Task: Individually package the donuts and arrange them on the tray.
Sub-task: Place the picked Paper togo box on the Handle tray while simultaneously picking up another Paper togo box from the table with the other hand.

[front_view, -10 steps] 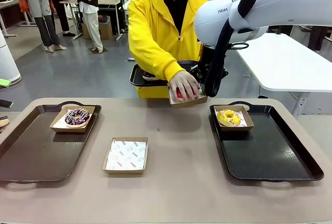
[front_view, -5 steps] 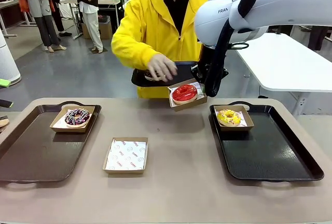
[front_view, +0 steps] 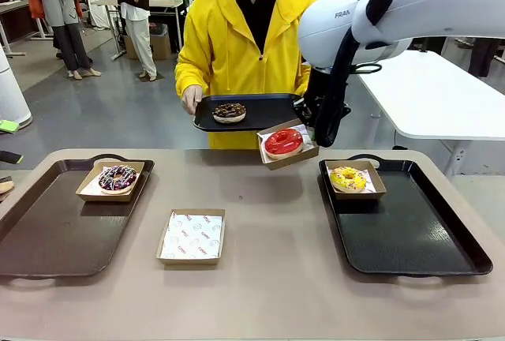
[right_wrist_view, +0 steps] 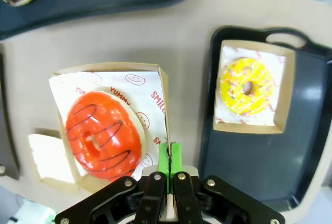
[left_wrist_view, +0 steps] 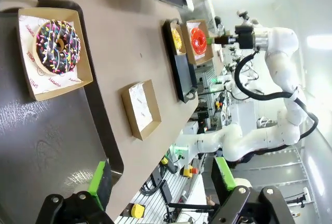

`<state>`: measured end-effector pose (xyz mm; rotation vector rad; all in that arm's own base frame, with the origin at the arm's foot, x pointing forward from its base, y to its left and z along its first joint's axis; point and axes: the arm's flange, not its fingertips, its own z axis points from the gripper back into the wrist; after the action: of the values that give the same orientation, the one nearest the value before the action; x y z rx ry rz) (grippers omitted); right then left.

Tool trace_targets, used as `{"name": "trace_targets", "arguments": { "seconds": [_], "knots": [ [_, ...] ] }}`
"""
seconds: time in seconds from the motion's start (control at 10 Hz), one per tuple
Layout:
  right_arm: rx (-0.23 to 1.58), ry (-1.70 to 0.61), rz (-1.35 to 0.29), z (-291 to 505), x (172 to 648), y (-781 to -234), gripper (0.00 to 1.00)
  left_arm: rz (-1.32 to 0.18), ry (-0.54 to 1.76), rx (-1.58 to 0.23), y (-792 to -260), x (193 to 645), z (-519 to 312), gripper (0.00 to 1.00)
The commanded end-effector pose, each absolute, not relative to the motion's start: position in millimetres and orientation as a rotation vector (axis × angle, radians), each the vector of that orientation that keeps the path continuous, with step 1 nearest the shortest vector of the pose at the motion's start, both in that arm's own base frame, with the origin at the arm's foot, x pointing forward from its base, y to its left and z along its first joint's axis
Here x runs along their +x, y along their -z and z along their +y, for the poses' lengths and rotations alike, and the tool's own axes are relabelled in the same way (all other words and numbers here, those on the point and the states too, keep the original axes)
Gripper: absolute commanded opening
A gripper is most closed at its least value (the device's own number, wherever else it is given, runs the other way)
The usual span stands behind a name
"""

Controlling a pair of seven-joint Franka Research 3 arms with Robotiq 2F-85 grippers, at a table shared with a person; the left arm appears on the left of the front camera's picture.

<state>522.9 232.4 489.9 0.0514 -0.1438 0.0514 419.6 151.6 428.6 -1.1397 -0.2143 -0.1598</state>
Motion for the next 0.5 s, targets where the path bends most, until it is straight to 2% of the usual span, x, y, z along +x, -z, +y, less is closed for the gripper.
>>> {"name": "trace_targets", "arguments": {
  "seconds": [0.0,0.2,0.4],
  "knots": [
    [0.061,-0.087,-0.166,179,476,-509,0.01,-0.194,0.229,-1.024,-470,419,120,1.0],
    [0.068,-0.084,-0.156,118,443,-511,0.01,-0.177,0.302,-0.913,-515,418,72,1.0],
    [0.078,-0.034,-0.154,76,410,-500,0.01,-0.135,0.32,-0.767,-539,429,20,1.0]
  ]
}}
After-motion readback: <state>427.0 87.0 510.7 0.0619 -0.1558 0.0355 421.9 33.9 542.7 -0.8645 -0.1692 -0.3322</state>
